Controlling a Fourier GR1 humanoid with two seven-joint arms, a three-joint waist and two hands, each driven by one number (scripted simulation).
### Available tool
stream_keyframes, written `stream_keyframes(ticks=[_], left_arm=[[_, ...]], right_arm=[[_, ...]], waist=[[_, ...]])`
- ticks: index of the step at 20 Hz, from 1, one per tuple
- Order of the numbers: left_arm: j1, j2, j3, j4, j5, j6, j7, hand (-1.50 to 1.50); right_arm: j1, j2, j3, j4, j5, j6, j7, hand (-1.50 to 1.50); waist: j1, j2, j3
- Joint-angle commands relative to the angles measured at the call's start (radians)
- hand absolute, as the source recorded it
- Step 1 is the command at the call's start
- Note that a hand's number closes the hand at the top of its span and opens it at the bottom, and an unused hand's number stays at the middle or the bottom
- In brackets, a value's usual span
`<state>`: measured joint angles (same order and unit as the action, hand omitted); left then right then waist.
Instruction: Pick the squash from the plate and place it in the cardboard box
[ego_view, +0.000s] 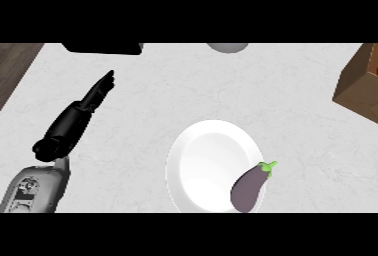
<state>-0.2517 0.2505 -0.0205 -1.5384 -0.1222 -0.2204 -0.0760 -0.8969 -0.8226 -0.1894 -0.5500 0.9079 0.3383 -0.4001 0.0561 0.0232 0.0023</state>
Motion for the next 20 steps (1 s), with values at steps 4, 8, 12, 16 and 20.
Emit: stream_keyframes(ticks=[4,8,12,16,20], left_arm=[[-0.003,-0.015,-0.009,-0.029,0.014,-0.012,0.031,0.00],[0.009,-0.012,-0.006,-0.017,-0.005,-0.002,0.003,0.00],[-0.015,-0.021,0.002,0.017,-0.013,0.015,0.009,0.00],[-0.013,0.004,0.006,0.004,-0.009,-0.008,0.006,0.00],[-0.023,-0.009,0.005,-0.007,0.000,-0.004,0.018,0.00]], right_arm=[[-0.038,-0.037,0.071,0.208,0.081,0.071,-0.154,-1.50],[-0.068,-0.058,0.057,0.257,0.063,0.098,-0.316,-1.50],[-0.108,-0.012,-0.114,0.282,-0.111,0.085,-0.375,-1.50],[-0.162,-0.005,-0.339,0.404,-0.336,0.192,-0.300,-1.50],[-0.197,-0.062,-0.468,0.507,-0.459,0.244,-0.131,-1.50]], waist=[[0.013,0.001,0.001],[0.012,0.001,0.002],[-0.013,-0.001,0.003],[-0.013,0.001,0.007],[-0.003,0.005,0.004]])
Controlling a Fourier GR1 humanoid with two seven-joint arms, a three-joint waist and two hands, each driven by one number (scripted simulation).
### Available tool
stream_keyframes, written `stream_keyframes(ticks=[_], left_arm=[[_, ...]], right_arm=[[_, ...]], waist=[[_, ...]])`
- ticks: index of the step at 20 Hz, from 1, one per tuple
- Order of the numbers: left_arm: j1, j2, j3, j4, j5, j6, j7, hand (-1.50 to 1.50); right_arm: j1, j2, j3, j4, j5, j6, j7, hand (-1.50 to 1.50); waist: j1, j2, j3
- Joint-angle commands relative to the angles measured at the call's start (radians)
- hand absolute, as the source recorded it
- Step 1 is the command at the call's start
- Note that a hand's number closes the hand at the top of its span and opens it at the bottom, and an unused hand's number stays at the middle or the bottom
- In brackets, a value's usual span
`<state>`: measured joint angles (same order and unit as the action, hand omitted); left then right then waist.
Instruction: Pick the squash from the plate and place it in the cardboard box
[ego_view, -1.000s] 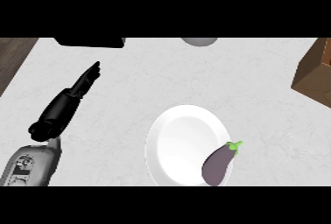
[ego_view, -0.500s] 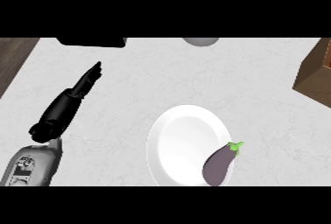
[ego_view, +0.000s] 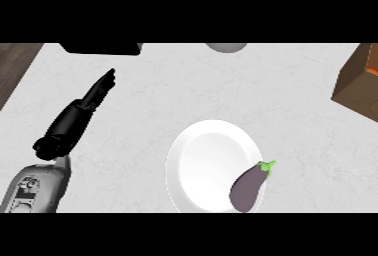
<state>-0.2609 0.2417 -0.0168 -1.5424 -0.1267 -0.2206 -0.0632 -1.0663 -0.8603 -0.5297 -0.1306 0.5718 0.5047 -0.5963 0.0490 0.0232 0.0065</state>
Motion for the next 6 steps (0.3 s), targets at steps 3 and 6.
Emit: stream_keyframes(ticks=[3,6], left_arm=[[-0.044,-0.024,-0.013,0.011,-0.002,0.007,0.015,0.00],[-0.033,-0.016,-0.006,-0.005,-0.018,0.020,0.005,0.00]], right_arm=[[-0.024,-0.076,-0.170,0.102,-0.165,0.069,0.136,-1.50],[0.015,-0.099,-0.208,0.095,-0.206,0.046,0.151,-1.50]], waist=[[0.009,0.014,0.001],[0.016,0.012,0.001]])
